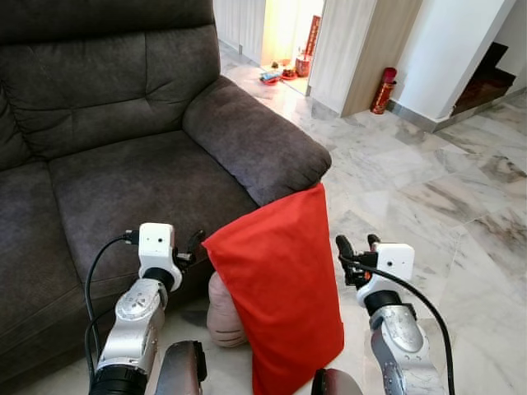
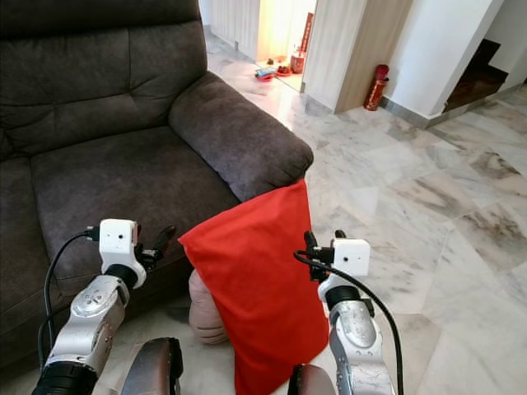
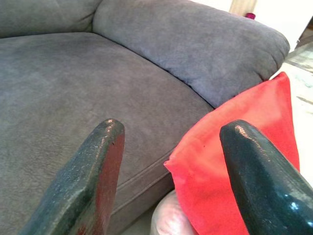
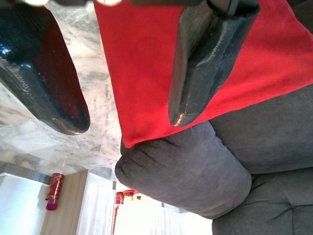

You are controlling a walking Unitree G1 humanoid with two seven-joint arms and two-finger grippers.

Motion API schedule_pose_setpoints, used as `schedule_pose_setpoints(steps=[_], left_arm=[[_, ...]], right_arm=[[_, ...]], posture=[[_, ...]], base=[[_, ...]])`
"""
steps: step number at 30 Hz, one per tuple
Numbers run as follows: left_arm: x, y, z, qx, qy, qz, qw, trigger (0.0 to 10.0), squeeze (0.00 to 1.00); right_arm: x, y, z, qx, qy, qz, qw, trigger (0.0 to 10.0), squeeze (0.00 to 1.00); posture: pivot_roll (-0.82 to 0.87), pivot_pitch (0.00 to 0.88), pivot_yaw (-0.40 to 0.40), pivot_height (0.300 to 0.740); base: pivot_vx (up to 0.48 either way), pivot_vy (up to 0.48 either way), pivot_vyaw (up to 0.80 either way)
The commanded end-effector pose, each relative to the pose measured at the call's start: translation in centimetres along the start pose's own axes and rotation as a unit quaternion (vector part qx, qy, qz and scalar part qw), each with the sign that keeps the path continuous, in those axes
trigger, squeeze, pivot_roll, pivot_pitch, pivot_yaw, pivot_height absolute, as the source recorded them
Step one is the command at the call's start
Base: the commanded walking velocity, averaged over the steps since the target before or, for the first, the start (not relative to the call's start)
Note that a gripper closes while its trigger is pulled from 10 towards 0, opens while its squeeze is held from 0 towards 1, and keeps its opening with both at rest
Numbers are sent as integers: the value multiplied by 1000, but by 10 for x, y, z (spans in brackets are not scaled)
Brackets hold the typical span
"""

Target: Move the pillow to the sofa from floor

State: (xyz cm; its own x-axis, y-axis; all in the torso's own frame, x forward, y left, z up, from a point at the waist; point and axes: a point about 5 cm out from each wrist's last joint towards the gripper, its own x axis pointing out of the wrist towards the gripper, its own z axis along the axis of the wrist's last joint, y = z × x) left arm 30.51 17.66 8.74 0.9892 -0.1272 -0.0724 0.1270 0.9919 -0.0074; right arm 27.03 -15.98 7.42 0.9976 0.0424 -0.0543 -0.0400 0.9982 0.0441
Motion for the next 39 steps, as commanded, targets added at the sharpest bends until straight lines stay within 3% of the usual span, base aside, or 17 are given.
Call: schedule_pose_setpoints(steps=[1,22,30,32,34,35,39], left_arm=[[0,-2,-2,7,11,-9,1000,10000,0],[0,-4,-1,13,10,-22,1000,10000,0],[-2,-3,-7,-6,31,-22,999,10000,0],[-3,3,-17,-19,57,1,998,10000,0],[-5,7,-23,-63,69,17,995,10000,0],[-6,11,-29,-106,85,31,990,10000,0],[-6,15,-38,-159,111,41,980,10000,0]], right_arm=[[1,-4,-1,1,6,-7,1000,10000,0],[6,-3,1,0,3,-8,1000,10000,0],[7,-1,1,1,5,-6,1000,10000,0],[7,-1,1,1,5,-6,1000,10000,0],[7,-1,1,0,6,-6,1000,10000,0],[8,-2,0,0,6,-7,1000,10000,0],[8,-3,0,-2,8,-7,1000,10000,0]], posture=[[20,0,-96,584],[25,0,-97,584],[29,0,-98,584],[27,0,-98,584],[27,0,-99,584],[26,0,-99,584],[23,0,-99,584]], base=[[259,0,0],[327,0,0],[194,0,0],[0,0,0],[0,0,0],[0,0,0],[0,0,0]])
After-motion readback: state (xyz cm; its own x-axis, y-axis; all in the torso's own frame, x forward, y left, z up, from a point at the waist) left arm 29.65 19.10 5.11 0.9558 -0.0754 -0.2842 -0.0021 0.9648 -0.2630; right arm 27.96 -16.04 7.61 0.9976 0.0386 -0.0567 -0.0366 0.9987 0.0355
